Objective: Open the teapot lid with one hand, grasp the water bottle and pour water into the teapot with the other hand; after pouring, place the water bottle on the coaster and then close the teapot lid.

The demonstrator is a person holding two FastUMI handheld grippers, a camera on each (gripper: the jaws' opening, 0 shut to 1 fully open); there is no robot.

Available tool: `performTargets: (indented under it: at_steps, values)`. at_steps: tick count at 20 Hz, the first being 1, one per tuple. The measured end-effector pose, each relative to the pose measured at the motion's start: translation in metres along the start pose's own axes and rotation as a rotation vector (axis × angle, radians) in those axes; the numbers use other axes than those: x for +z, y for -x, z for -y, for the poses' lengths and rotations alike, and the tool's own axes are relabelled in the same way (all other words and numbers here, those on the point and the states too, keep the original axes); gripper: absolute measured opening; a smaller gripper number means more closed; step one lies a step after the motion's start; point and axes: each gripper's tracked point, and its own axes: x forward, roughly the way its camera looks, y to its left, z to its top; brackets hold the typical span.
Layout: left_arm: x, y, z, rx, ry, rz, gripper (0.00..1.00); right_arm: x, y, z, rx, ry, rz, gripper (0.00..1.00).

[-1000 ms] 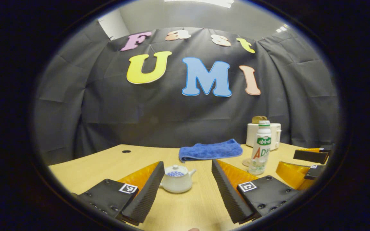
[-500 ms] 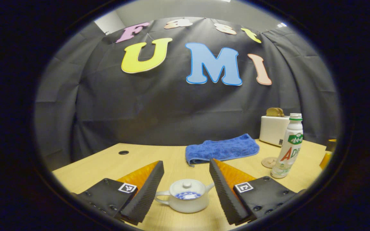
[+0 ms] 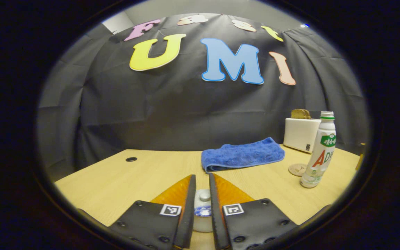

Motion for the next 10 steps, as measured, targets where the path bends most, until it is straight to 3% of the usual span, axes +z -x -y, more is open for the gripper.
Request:
performTargets:
  at_steps: [4,10]
  values:
    - [0.002,0.001,-0.002,0.006,0.002,0.005,0.14,-0.001,-0.005,0.005,-0.003,0.041,0.002,0.99]
    - [0.057,0.036,0.001,0.005,-0.023,0.118,0.18,0.003,-0.03,0.015,-0.019,0.067,0.01,0.99]
